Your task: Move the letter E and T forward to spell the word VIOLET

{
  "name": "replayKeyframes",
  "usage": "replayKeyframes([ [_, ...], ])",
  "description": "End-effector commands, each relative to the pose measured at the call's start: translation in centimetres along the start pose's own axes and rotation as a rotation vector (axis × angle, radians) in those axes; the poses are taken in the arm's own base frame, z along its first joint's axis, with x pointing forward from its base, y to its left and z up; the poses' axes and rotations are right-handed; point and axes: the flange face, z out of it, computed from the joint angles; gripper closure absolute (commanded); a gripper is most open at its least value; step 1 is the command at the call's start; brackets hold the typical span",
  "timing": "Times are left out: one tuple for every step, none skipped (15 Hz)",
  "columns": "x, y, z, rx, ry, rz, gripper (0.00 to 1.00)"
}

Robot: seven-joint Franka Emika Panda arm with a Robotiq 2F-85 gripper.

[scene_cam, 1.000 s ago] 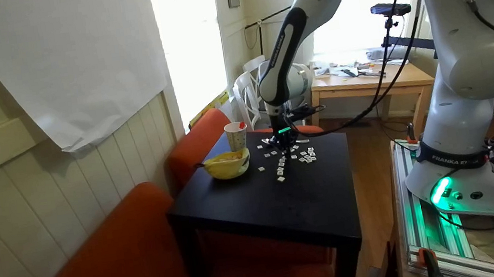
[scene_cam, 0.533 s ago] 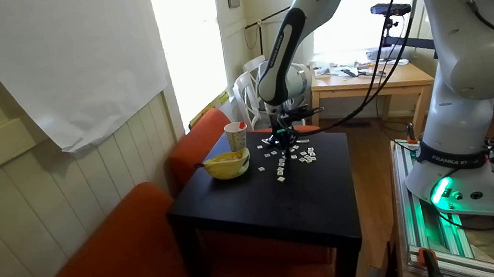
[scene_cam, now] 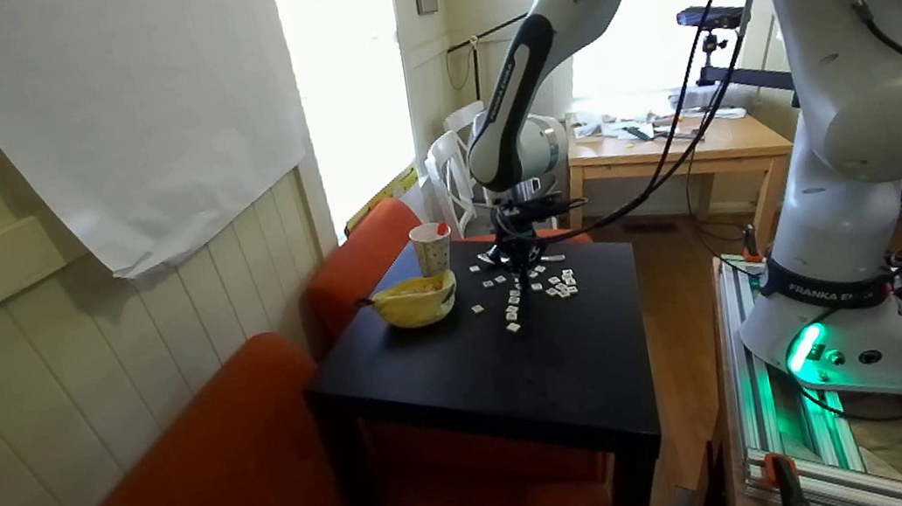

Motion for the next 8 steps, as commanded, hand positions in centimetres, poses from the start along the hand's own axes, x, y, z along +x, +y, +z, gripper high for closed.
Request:
replayKeyframes([
  [0.04,-0.77,0.68,0.035,-0.052,0.077,0.97],
  [0.09,-0.76,0.61,0.048,-0.053,0.097,0.98],
  [0.21,-0.68,0.55,0.057,-0.046,0.115,0.98],
  [0.31,-0.55,0.50,0.062,-0.047,0.131,0.98],
  [0.41,-0.44,0.46,0.067,-0.044,0.145,0.98],
  [0.49,-0.33,0.43,0.069,-0.044,0.158,0.98],
  [0.55,-0.25,0.41,0.072,-0.046,0.170,0.98],
  [0.61,-0.21,0.38,0.075,-0.046,0.181,0.98],
])
